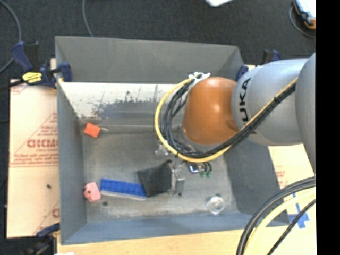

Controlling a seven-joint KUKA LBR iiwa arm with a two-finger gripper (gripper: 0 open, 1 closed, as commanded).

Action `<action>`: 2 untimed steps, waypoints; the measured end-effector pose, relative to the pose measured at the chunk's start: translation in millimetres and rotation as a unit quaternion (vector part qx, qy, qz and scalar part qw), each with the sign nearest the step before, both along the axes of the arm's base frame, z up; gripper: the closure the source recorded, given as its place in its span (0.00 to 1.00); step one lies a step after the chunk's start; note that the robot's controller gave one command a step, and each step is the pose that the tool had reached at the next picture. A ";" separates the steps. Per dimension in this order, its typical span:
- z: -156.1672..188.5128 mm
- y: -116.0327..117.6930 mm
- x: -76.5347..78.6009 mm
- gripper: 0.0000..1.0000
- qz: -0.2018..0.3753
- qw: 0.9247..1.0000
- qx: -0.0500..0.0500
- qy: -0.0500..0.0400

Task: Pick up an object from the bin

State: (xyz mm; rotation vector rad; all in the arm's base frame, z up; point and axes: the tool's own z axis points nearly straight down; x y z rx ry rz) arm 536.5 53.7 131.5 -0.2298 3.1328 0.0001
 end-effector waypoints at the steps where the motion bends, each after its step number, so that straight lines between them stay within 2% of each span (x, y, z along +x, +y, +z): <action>1: -12.5 6.6 -1.7 0.00 0.122 0.992 0.000 -0.005; 2: -62.8 -22.9 49.9 0.00 0.137 0.991 -0.001 -0.001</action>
Offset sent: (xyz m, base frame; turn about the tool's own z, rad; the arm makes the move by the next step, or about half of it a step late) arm 0.0481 -0.0205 -0.0615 -0.2786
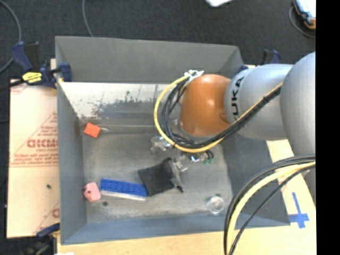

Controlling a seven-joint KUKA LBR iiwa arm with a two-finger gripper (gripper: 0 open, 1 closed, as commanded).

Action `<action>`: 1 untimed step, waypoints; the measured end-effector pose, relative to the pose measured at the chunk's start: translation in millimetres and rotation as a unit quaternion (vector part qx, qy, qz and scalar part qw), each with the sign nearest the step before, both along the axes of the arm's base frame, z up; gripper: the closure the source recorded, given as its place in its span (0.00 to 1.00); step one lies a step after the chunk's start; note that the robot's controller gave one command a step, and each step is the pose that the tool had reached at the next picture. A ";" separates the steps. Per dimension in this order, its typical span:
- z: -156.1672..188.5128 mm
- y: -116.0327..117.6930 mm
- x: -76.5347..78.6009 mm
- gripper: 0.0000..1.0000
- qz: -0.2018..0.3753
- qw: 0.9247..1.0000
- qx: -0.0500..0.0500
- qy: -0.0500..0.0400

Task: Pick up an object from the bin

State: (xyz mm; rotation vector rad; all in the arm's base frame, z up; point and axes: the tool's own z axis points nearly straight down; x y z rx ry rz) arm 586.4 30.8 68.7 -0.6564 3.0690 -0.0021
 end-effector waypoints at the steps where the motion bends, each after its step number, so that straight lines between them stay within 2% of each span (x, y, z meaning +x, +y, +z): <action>1: 2.9 50.6 -1.6 1.00 0.157 0.988 0.001 -0.006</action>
Offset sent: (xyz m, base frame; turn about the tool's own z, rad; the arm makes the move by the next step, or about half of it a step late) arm 0.0000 0.0000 0.0000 0.0000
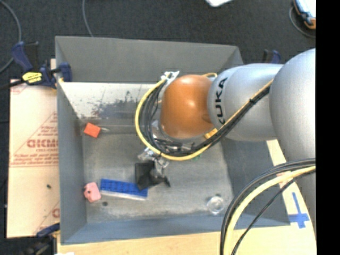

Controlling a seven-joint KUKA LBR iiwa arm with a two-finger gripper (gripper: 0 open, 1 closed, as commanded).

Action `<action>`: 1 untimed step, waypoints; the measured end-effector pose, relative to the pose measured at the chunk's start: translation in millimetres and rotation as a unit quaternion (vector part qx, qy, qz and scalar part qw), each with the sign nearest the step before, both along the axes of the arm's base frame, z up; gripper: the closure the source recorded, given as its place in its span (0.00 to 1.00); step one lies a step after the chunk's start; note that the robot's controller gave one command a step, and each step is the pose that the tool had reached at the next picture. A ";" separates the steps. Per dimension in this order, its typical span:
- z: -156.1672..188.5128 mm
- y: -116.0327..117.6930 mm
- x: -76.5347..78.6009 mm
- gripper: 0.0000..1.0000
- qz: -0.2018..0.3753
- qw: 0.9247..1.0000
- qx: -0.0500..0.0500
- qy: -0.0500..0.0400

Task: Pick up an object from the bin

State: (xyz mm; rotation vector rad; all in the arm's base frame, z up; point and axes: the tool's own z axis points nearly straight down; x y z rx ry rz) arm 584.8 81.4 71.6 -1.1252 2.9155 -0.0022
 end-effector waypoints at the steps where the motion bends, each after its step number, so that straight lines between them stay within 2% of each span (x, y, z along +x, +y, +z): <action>1: 0.0 -0.1 0.0 1.00 -0.001 1.000 0.000 0.000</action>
Offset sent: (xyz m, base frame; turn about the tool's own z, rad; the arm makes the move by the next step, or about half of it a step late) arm 0.0076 -0.0007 -0.0016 -0.0188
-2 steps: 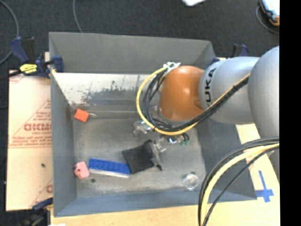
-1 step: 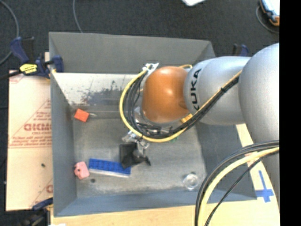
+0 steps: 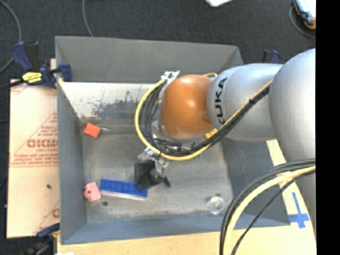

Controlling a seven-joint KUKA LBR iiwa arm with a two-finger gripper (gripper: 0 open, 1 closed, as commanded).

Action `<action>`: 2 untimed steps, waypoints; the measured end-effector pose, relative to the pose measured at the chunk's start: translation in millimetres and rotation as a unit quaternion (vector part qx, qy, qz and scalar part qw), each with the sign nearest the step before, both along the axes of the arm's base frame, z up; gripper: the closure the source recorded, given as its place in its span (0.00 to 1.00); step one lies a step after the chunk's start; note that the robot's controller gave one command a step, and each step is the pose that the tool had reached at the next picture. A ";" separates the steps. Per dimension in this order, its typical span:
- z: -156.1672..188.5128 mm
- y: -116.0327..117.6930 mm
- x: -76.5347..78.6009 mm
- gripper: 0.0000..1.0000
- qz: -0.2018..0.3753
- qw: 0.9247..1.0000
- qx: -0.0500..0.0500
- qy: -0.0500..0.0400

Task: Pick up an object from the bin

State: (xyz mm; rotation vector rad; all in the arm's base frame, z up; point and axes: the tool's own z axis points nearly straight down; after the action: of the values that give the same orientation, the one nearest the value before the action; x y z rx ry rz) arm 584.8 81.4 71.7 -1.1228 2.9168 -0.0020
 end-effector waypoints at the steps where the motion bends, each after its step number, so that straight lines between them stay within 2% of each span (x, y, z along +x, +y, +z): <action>1: 0.1 -0.7 9.5 1.00 0.008 1.000 0.001 -0.005; 2: 5.2 0.3 25.6 1.00 0.007 1.000 0.001 -0.004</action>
Offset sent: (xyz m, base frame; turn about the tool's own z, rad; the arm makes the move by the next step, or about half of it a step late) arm 0.0236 0.0004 0.0040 -0.0193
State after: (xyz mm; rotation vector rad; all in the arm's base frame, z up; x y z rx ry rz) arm 610.4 81.7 76.8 -1.1398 2.9009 -0.0035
